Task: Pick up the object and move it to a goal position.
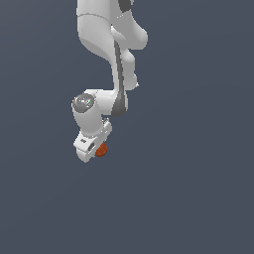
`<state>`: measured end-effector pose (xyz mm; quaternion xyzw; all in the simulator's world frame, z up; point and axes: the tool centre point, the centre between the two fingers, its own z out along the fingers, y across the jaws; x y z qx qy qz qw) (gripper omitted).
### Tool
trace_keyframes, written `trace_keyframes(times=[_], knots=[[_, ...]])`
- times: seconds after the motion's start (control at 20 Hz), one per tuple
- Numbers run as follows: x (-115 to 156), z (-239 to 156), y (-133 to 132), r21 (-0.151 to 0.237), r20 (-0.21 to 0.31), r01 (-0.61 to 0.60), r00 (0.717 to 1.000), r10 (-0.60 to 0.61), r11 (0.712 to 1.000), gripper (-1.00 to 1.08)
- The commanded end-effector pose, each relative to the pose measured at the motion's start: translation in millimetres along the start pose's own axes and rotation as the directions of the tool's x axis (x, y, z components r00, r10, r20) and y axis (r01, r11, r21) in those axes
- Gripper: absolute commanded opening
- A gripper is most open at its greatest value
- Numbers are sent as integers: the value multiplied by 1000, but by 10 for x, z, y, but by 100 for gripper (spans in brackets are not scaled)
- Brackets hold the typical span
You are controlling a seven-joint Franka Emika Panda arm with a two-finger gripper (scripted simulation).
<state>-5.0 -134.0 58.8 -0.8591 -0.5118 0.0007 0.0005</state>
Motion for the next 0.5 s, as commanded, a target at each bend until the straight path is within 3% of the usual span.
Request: trace_keyframes(times=[0.0,0.45], knots=[[-116,-18,82,-2,-1,3,1000,-3,1000,-100],[-194,-23,150,-2,-1,3,1000,-3,1000,-100]])
